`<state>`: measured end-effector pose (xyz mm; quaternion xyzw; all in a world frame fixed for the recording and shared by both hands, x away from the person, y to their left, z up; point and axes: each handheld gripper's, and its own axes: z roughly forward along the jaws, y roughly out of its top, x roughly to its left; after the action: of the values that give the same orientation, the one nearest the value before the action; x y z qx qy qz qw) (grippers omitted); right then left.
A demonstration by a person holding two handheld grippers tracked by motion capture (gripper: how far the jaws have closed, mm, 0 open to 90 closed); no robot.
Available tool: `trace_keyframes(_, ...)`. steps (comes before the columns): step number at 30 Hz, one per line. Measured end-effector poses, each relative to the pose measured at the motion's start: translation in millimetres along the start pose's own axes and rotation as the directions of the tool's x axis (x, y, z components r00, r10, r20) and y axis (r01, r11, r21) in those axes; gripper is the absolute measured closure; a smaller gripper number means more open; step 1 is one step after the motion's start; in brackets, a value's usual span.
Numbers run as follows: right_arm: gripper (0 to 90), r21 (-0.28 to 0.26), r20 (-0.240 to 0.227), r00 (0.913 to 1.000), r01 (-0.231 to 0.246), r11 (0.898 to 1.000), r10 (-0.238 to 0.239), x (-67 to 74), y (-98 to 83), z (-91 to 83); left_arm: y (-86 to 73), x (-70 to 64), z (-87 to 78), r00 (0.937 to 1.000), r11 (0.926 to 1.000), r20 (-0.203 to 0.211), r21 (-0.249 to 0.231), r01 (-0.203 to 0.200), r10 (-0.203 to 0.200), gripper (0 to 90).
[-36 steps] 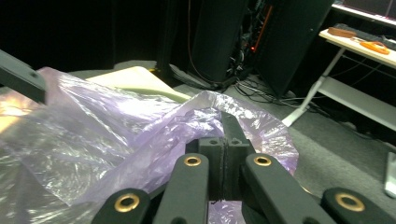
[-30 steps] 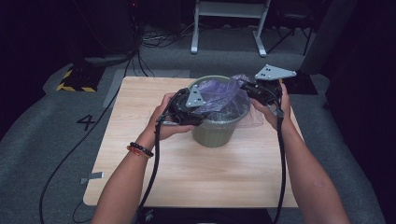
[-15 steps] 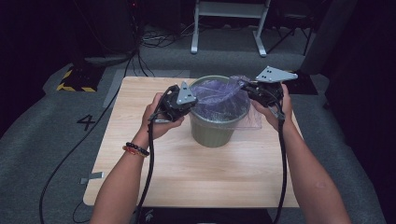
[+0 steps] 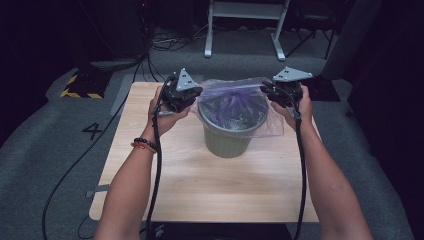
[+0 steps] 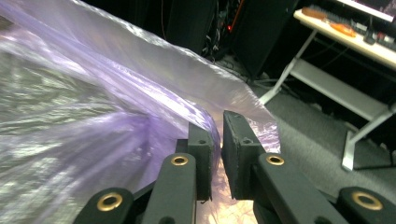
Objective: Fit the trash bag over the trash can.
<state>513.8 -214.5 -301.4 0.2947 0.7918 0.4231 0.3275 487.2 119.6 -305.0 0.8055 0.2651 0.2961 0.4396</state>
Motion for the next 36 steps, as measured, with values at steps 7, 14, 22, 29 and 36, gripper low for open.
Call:
trace_keyframes(7,75.2,0.048,-0.001,0.9999,-0.015,0.999,0.015,-5.9,-4.9,8.3,-5.3,14.6,18.8,0.9987,0.9997,-0.049,0.016,0.017,-0.016,90.0)
trace_keyframes(14,48.2,0.080,-0.043,0.9976,-0.049,0.996,0.053,-13.4,-3.5,11.5,-14.0,26.4,22.4,0.9958,0.9967,-0.068,0.050,0.065,-0.061,90.0)
trace_keyframes(22,25.7,0.054,-0.090,0.9960,0.007,0.999,-0.002,-4.4,-1.6,-12.5,-20.6,24.4,20.3,0.9922,0.9940,-0.075,0.036,0.103,-0.100,90.0)
trace_keyframes(29,22.3,-0.020,-0.158,0.9865,-0.046,0.999,0.042,-13.1,-10.3,-35.9,-20.2,23.2,24.1,0.9889,0.9917,-0.107,0.065,0.111,-0.104,90.0)
trace_keyframes(36,28.6,0.026,-0.137,0.9906,0.012,1.000,-0.008,-9.3,-26.9,-34.6,-24.0,23.0,30.7,0.9866,0.9868,-0.101,0.086,0.137,-0.128,90.0)
